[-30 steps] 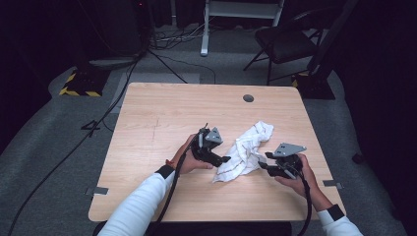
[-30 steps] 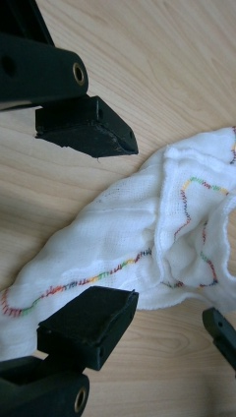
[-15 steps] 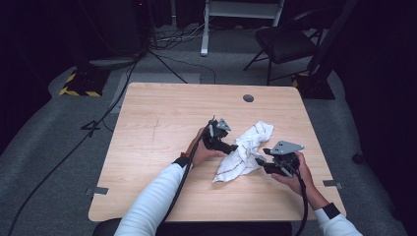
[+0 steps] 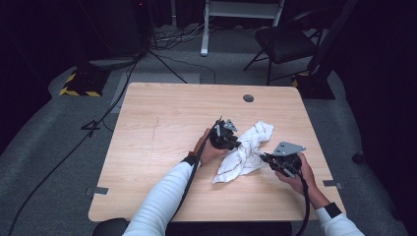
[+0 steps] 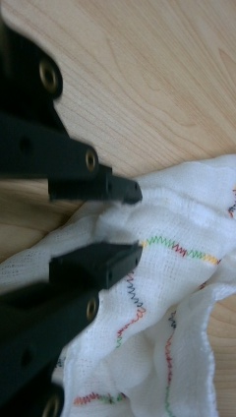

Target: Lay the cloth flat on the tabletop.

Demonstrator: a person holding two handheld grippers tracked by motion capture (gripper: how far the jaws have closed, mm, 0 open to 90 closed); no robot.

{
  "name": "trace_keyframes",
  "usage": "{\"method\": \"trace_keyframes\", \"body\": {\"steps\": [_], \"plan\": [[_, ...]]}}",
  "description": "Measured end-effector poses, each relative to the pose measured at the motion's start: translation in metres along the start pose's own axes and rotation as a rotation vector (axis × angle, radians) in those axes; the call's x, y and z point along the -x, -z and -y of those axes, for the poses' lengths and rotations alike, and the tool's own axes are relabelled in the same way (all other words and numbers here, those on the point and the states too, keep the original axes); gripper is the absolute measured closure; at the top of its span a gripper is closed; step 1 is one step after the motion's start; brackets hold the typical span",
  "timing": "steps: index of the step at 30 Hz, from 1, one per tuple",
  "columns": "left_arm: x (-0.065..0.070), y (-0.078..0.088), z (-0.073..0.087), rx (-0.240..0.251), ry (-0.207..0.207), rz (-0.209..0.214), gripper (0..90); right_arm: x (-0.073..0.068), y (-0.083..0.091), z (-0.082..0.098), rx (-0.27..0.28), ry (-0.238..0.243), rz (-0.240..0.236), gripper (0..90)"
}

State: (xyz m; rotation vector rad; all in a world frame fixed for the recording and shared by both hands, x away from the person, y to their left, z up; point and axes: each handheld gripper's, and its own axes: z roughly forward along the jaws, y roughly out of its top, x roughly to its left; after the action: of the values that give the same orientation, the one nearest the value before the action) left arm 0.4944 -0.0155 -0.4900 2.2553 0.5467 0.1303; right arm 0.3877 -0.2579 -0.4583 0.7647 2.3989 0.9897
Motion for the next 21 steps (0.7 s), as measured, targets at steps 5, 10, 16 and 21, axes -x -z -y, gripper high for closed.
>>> {"method": "trace_keyframes", "body": {"steps": [5, 10, 16, 21], "plan": [[-0.003, 0.003, 0.002, 0.002, -0.015, 0.012, 86.0, 0.003, 0.001, 0.002, 0.001, -0.006, 0.004, 87.1], [-0.006, 0.017, 0.004, 0.023, -0.019, -0.008, 86.7, 0.008, 0.005, 0.005, 0.0, -0.017, 0.01, 87.5], [-0.012, 0.036, 0.012, 0.032, -0.016, -0.038, 86.8, 0.011, 0.012, 0.009, -0.006, -0.038, 0.016, 87.5], [-0.021, 0.056, 0.026, 0.048, 0.018, -0.057, 86.9, 0.013, 0.015, 0.014, -0.019, -0.059, 0.013, 87.5]]}}
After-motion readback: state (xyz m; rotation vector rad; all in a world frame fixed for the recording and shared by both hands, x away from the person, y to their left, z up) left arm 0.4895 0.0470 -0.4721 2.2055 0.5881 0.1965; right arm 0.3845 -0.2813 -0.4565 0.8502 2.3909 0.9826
